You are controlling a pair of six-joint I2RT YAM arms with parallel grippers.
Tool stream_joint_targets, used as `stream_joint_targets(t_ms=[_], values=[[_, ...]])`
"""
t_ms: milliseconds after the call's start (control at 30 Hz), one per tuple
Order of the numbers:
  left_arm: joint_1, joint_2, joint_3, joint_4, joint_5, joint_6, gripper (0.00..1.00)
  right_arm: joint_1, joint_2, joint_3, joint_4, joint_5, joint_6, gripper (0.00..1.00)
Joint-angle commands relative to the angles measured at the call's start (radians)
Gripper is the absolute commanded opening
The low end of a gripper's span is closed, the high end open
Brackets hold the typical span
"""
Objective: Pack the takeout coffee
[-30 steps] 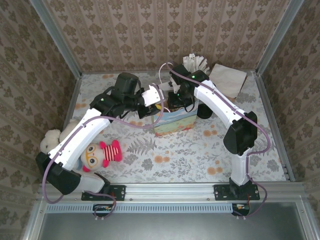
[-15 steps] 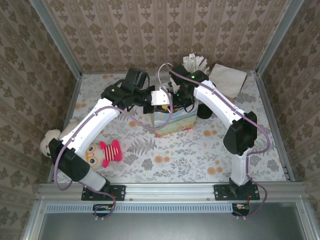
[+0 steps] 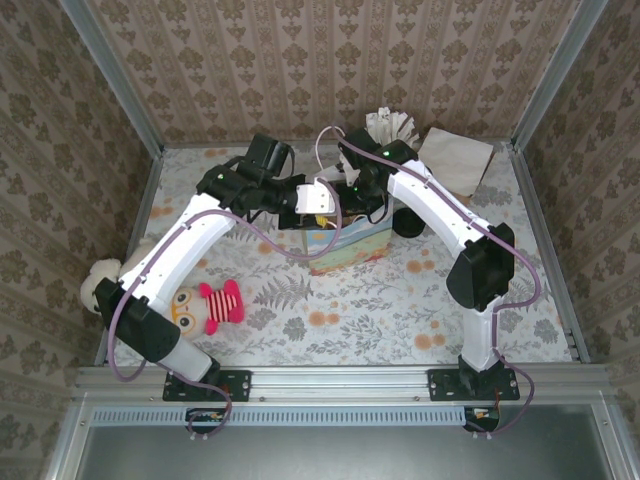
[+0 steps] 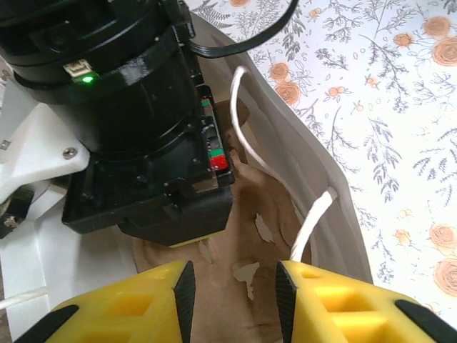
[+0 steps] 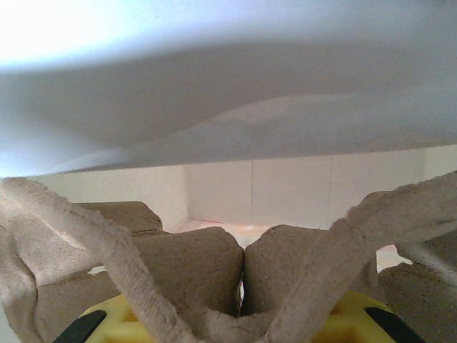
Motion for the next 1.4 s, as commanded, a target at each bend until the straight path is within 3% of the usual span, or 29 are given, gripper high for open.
stream_joint_targets(t_ms=[0,200,400,900,1067,1200,1267,1333,1367], values=[[0.006,-0.014,0.032,-0.073,0.022,0.054,0.41,0.005,0.014,0.032,-0.001,-0.012,-0.004,0.25],[0.016,-0.01,0.051,-0.087,-0.017,0.071,0.43,0.008,0.016,0.032,0.004,-0.015,-0.001,0.25],[0.014,-0.009,0.072,-0.087,-0.035,0.106,0.53,0.009,0.014,0.031,0.001,-0.015,-0.001,0.25],[-0.032,0.107,0.156,-0.206,-0.046,0.136,0.44,0.012,0.009,0.032,-0.004,-0.012,-0.002,0.25],[-0.043,0.131,0.174,-0.216,-0.035,0.139,0.36,0.014,0.007,0.03,0.0,-0.011,0.0,0.25],[-0.046,0.125,0.178,-0.204,-0.011,0.135,0.23,0.014,0.004,0.024,0.004,-0.012,0.003,0.25],[-0.048,0.088,0.135,-0.112,-0.018,0.106,0.15,0.015,0.003,0.019,0.002,-0.011,0.003,0.25],[-0.051,0.021,0.025,0.061,-0.04,0.066,0.0,0.015,-0.002,0.013,0.002,-0.011,0.006,0.25],[-0.051,-0.014,-0.035,0.177,-0.049,0.04,0.0,0.015,-0.003,0.007,0.005,-0.01,0.007,0.25]])
